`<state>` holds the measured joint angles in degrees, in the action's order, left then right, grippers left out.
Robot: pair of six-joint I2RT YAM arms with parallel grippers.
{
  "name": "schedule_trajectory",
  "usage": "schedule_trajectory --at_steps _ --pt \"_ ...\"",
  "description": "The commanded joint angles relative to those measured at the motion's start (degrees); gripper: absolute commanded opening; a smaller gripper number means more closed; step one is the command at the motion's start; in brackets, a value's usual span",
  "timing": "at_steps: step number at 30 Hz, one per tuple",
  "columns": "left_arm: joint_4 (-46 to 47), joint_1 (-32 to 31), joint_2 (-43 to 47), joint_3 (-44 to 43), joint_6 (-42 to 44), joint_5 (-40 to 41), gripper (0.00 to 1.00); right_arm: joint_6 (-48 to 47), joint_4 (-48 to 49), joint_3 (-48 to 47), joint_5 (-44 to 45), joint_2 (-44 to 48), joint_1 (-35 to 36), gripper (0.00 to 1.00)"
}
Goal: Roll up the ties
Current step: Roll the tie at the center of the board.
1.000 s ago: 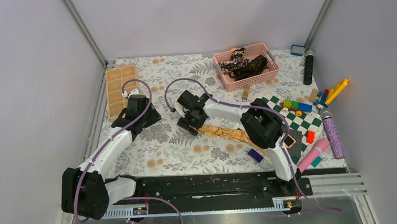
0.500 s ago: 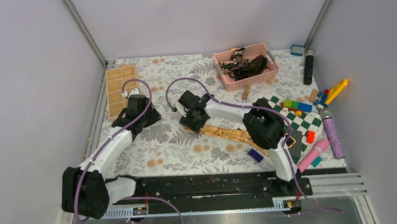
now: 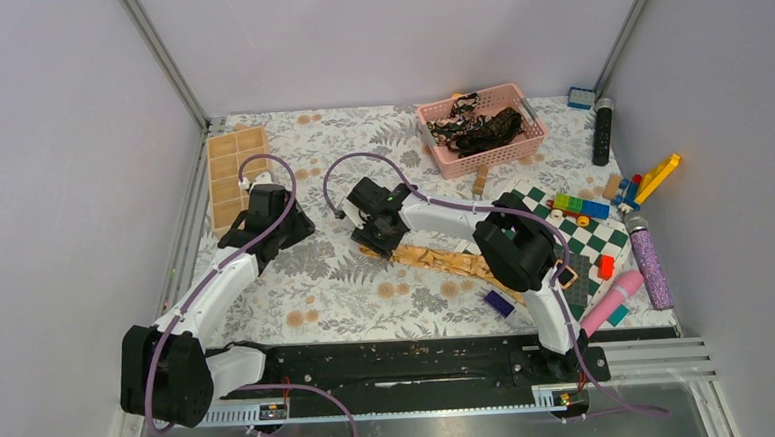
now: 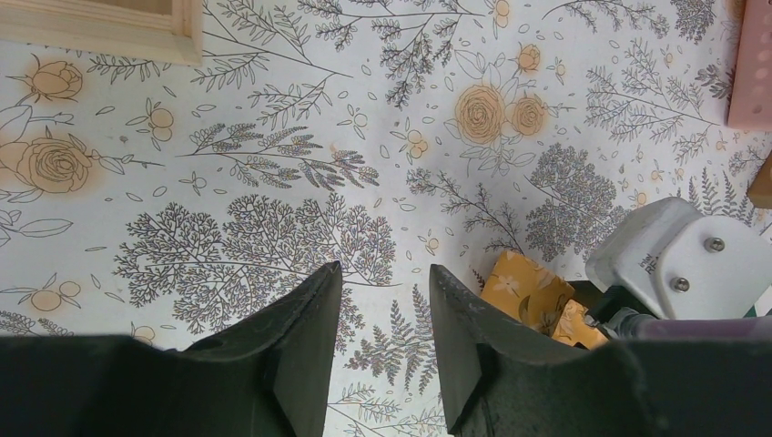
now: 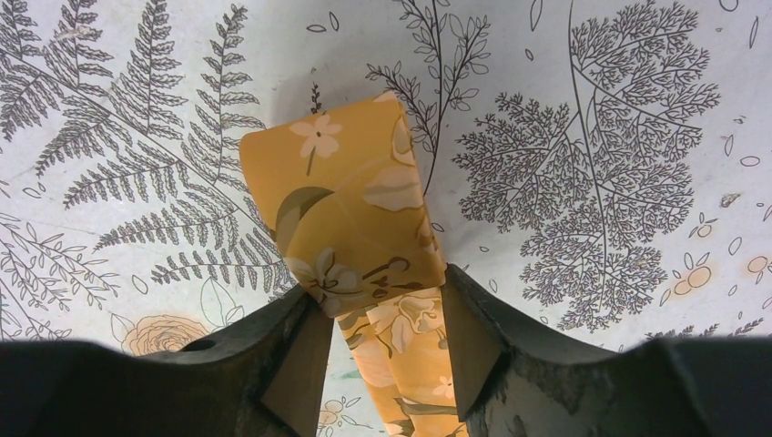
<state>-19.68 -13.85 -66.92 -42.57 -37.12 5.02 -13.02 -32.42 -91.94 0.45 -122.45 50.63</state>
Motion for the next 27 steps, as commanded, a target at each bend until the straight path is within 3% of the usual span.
schedule_trajectory --at_steps 1,7,15,18,27 --pt "2.1 0.5 -0.2 0.2 -0.3 -1.0 0.42 0.4 -0.3 0.2 -1.3 1.7 0.9 0.51" --pt "2.1 0.5 -0.1 0.2 -0.3 -1.1 0.42 1.0 -0.3 0.0 -2.4 1.7 1.2 0.43" --pt "2.0 0.6 0.1 0.3 -0.3 -1.3 0.41 1.9 -0.2 0.7 -3.4 2.5 1.5 0.47" --pt "2.1 0.6 0.3 0.2 -0.3 -1.4 0.41 2.4 0.2 1.2 -4.2 3.3 1.5 0.52" --pt "2.5 0.6 0.7 -0.5 -0.5 -2.4 0.43 4.8 2.7 1.1 -5.4 10.1 1.5 0.79"
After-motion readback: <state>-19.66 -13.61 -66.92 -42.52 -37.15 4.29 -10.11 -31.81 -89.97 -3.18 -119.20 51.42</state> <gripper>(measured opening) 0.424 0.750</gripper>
